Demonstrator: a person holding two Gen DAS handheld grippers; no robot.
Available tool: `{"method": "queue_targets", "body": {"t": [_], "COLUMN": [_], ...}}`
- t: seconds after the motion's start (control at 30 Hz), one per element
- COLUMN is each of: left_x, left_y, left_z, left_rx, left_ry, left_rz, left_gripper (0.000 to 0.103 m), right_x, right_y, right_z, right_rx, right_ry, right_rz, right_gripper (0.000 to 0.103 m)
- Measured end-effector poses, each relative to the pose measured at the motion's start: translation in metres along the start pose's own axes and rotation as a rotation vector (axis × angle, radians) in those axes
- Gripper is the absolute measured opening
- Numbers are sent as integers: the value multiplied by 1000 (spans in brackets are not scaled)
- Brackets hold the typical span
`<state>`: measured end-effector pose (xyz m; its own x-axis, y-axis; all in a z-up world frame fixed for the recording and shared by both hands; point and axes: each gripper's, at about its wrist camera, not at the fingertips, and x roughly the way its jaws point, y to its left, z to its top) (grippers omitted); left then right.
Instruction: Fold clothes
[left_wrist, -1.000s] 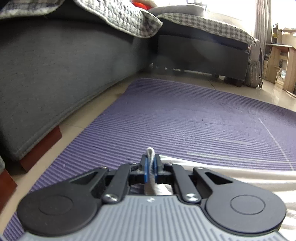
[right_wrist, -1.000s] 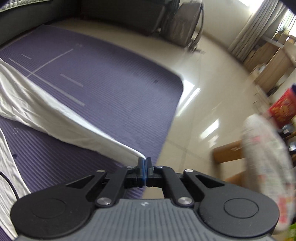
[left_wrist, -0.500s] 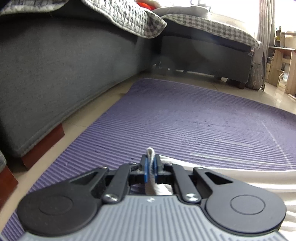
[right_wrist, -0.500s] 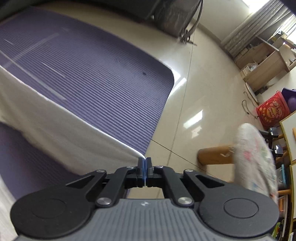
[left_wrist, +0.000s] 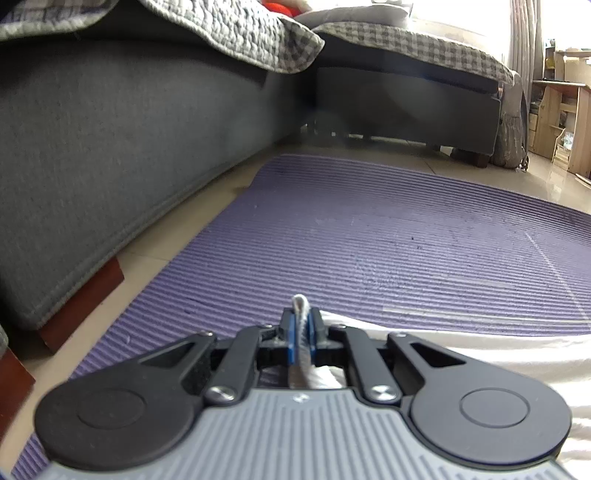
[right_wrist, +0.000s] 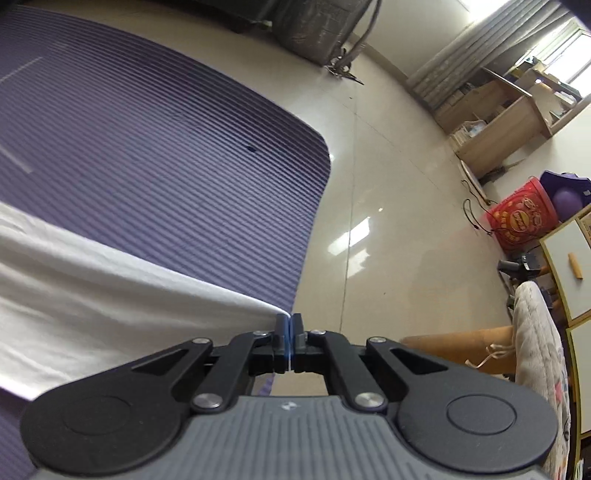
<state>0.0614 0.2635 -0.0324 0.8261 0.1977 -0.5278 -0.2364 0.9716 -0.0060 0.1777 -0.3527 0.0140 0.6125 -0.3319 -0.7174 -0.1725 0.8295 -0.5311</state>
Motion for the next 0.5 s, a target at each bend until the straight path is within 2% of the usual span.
{"method": "queue_targets", "body": {"t": [0.23,0.33,0.5], "left_x": [2,7,3], "left_y": [-4,-3,-5], "left_z": [0,0,-2], "left_rx": [23,13,30], "left_ry": [16,43,21], "left_rz": [20,32,44], "left_gripper": [9,12,12], "right_x": [35,46,53], "right_y": [17,28,29], "right_z": [13,12,14], "right_rx": [30,36,110], "right_ry": [25,41,42], "right_rz": [-41,-97,-168], "right_gripper": [0,0,0]}}
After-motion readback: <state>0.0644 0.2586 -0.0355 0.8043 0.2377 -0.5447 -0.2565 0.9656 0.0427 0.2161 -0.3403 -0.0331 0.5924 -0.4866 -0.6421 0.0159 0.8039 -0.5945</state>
